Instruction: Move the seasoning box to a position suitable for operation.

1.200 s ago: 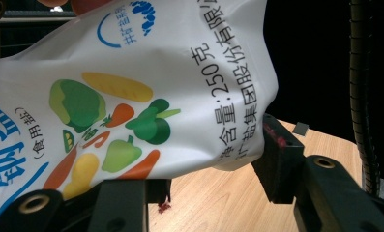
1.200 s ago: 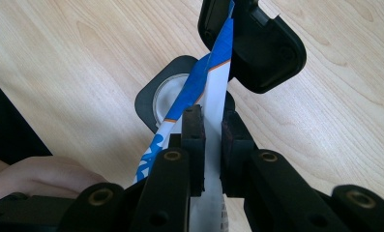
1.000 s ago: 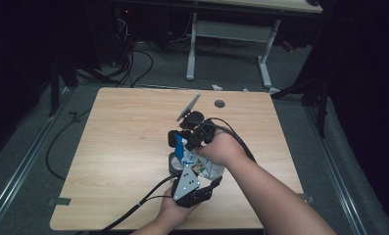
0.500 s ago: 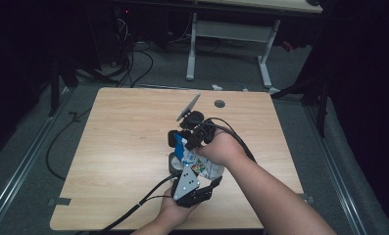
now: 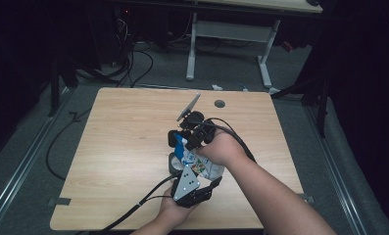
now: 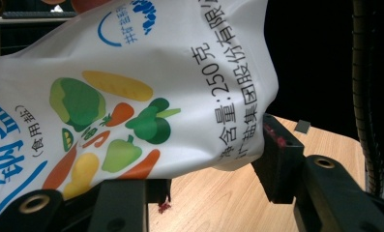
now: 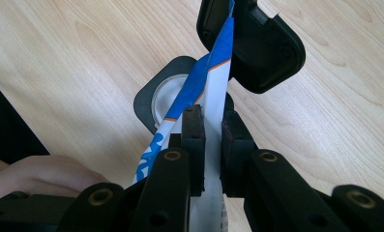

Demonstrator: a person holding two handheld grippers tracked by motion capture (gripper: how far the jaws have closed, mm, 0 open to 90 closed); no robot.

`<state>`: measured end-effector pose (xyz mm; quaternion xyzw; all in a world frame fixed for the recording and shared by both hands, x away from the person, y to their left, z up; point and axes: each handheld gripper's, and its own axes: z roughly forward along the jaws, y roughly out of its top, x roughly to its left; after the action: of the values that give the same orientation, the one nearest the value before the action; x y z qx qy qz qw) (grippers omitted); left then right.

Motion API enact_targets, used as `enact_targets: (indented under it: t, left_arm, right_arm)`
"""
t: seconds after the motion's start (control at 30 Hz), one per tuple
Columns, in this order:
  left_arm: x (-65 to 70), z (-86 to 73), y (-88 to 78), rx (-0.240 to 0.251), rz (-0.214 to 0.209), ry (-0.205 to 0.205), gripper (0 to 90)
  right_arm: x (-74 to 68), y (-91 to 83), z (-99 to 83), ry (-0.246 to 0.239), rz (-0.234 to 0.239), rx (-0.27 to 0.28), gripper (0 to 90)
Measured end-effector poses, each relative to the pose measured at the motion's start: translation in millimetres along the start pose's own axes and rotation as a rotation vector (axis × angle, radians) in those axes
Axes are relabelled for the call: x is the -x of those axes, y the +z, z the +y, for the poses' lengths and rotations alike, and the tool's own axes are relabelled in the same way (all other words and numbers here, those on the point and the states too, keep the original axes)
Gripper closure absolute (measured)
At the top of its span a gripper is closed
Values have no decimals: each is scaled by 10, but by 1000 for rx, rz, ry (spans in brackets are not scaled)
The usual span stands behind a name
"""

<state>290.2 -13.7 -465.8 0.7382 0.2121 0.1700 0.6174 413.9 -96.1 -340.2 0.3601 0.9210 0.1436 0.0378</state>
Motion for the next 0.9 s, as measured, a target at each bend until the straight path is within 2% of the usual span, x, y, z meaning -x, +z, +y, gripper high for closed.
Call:
enact_targets:
  t: [0.5,0.9]
  left_arm:
    - [8,-40,-5,-2,0,9,543]
    - [30,-97,-9,-17,2,45,544]
  right_arm:
    - [4,-3,-12,-2,8,-6,829]
    - [11,37,-33,14,37,-26,823]
